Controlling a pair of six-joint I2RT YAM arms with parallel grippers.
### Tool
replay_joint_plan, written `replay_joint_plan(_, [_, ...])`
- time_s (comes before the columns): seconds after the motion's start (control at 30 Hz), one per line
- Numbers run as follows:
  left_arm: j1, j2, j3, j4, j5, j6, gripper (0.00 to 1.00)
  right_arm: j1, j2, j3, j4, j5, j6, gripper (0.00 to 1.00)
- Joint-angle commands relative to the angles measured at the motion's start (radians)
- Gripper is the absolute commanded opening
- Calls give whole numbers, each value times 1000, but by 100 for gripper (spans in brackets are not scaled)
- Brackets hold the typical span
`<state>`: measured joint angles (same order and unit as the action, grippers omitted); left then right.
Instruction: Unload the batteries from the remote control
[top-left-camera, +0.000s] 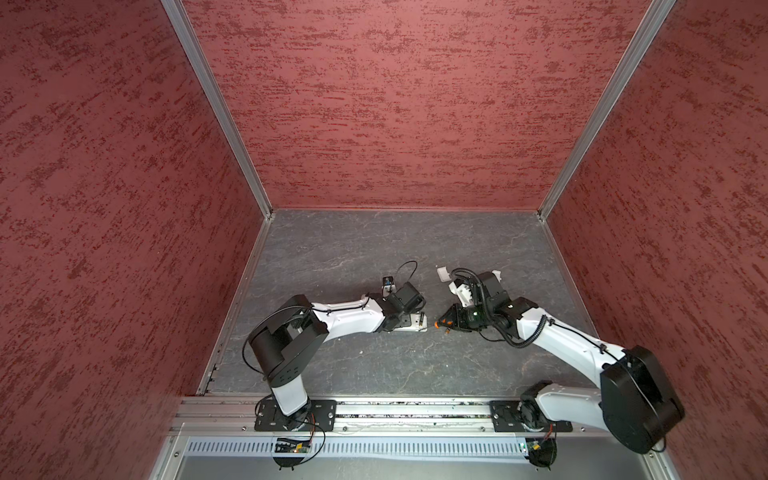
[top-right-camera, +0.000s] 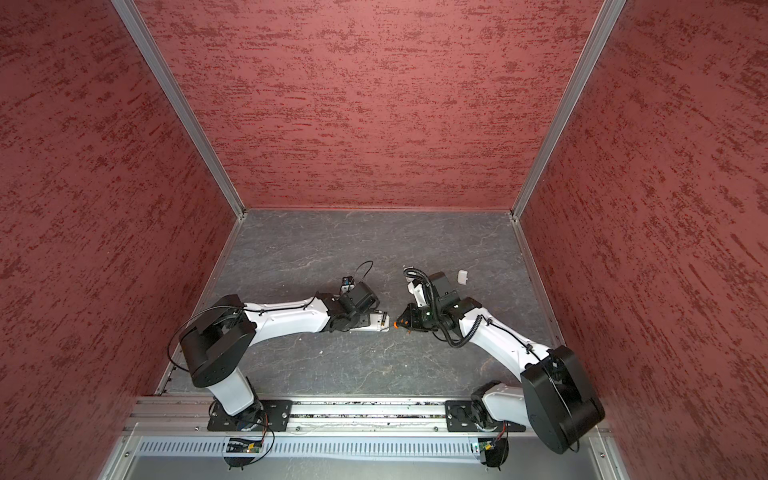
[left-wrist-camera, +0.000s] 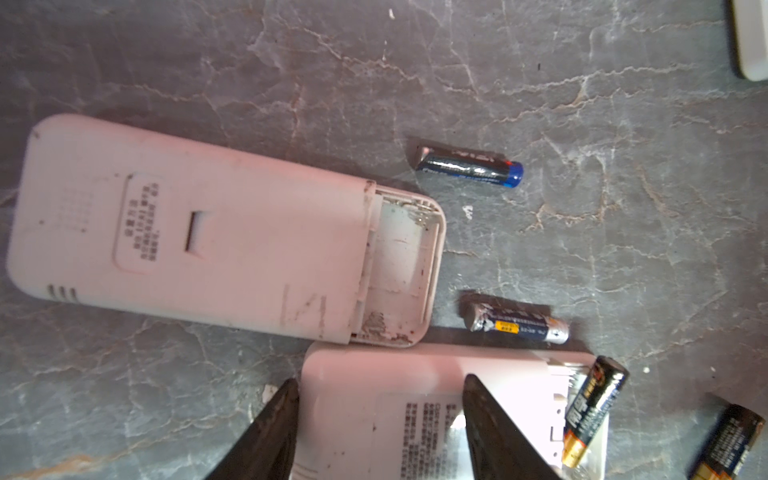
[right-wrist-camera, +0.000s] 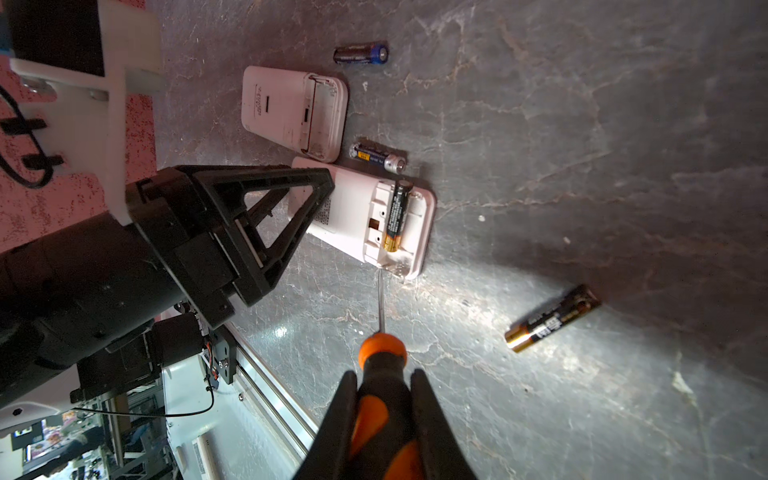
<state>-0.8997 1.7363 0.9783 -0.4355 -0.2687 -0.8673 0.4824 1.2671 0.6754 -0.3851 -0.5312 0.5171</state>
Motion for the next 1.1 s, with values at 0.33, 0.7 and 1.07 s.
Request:
replay_joint_plan(0.33, [-42,88,-39,-35,154,19,61,-10,-25,34,16,-15,6,0])
replay_joint_plan(0.7, [-42,89,-37,-37,153,17,61,-36,-34,46,-3,-18,-15,0])
replay_joint_plan(1.07, [-41,87,-39,-41,151,14,60,-51,-20,53,-2,-27,-29,0])
